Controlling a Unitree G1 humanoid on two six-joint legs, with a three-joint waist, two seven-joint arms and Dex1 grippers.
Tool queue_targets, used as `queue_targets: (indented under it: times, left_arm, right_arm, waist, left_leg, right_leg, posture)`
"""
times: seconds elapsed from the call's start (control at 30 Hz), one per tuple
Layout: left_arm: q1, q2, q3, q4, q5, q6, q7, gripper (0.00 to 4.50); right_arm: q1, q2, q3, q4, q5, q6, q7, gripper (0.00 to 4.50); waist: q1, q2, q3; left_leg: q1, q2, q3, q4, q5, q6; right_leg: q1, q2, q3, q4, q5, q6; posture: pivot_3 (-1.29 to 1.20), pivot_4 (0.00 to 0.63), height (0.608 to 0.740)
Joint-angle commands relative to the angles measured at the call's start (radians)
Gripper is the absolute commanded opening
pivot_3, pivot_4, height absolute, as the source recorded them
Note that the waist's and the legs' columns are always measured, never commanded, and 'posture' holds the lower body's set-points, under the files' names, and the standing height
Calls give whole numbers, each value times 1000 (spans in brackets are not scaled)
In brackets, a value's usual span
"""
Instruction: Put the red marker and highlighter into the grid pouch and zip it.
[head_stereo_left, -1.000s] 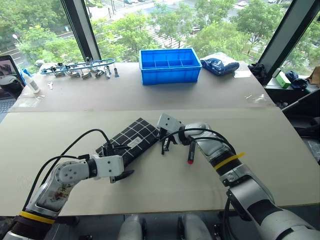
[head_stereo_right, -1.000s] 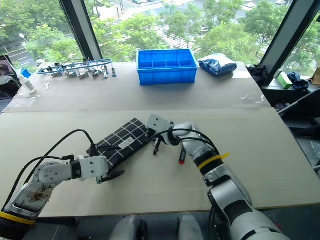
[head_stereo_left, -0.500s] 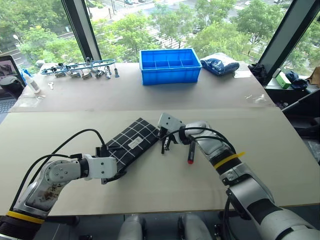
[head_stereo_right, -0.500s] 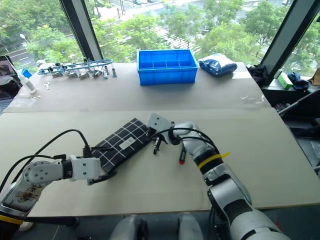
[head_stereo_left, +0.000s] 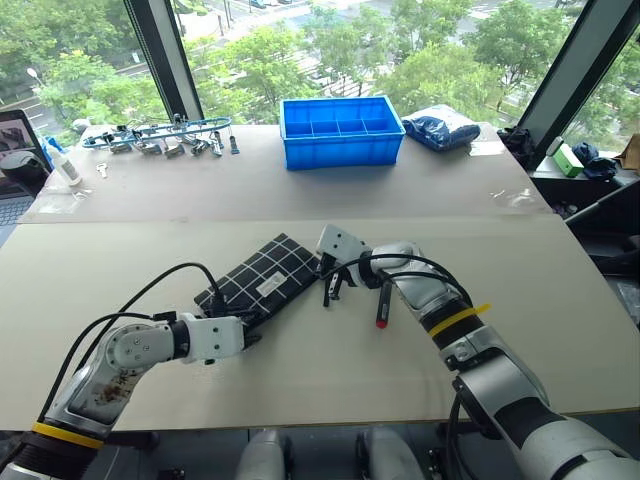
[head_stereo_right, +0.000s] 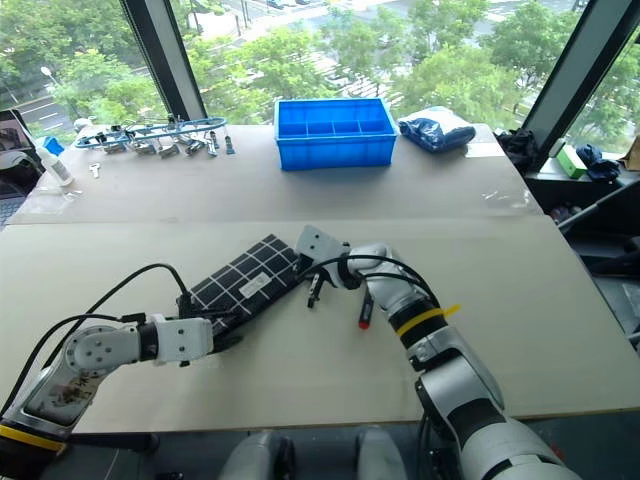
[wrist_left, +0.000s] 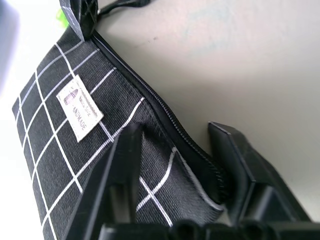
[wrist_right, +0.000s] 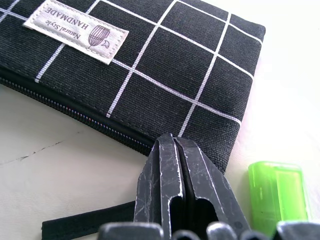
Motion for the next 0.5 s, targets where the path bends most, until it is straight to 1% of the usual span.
queue_targets:
  times: [0.03, 0.1, 0.17, 0.2, 0.27, 0.33, 0.4, 0.43, 0.5]
  left_arm:
    - [-32, -39, 48, -10, -86, 24, 11, 41]
    - [-38, -50, 60, 8, -105, 26, 6, 41]
    - [-37, -57, 74, 39, -121, 9, 0, 0]
    - [-34, -59, 79, 55, -124, -4, -2, 0]
    - [-27, -59, 85, 78, -123, -28, -6, 0]
    - [-9, -61, 95, 103, -124, -49, 1, 0]
    - [2, -69, 102, 111, -132, -55, 10, 0]
    - [4, -78, 109, 110, -144, -51, 16, 0]
    - [5, -100, 126, 100, -173, -31, 29, 0]
  right_arm:
    - [32, -16, -3, 13, -11, 26, -8, 0]
    - [32, -10, -26, 5, 9, 30, -15, 0]
    - [11, 16, -111, 7, 67, 65, -58, 588]
    - [9, 19, -143, -21, 109, 94, -36, 781]
    - [3, 16, -195, -80, 178, 169, -2, 1485]
    - [-15, -3, -287, -190, 293, 322, 25, 2147]
    - [-42, -21, -368, -260, 372, 456, 9, 2821]
    - [-51, -34, -398, -287, 411, 518, 7, 3210]
    - [-47, -67, -434, -358, 479, 608, 22, 3802]
  waist:
    - [0, 0, 0]
    - [0, 0, 0]
    - [-2, 0, 0]
    - [-4, -1, 1]
    - [-5, 0, 2]
    - [-5, 0, 3]
    - [-4, 0, 3]
    - [-4, 0, 3]
    - [-4, 0, 3]
  left_leg:
    - [0, 0, 0, 0, 0, 0]
    - [0, 0, 0, 0, 0, 0]
    - [-1, 0, 0, 0, 0, 0]
    - [-1, 0, 0, 0, 0, 0]
    - [-2, 0, 0, 0, 0, 0]
    - [-4, 0, -1, 0, 0, 0]
    - [-9, 0, -3, 0, 0, 0]
    - [-11, 0, -3, 0, 0, 0]
    - [-16, 0, -3, 1, 0, 0]
  right_leg:
    - [0, 0, 0, 0, 0, 0]
    - [0, 0, 0, 0, 0, 0]
    - [0, 0, 0, 0, 0, 0]
    - [-1, 1, 0, 0, 0, 0]
    - [-2, 1, 0, 0, 0, 0]
    - [-4, 1, 0, 0, 0, 0]
    - [-8, 0, 1, 0, 0, 0]
    - [-11, 0, 1, 0, 1, 1]
    - [-14, 0, 1, 0, 1, 1]
  posture:
    - [0, 150, 740]
    - [0, 150, 740]
    - [0, 150, 740]
    - [0, 150, 740]
    - [0, 150, 740]
    - [0, 150, 740]
    - [0, 150, 740]
    - [0, 150, 740]
    - [0, 150, 740]
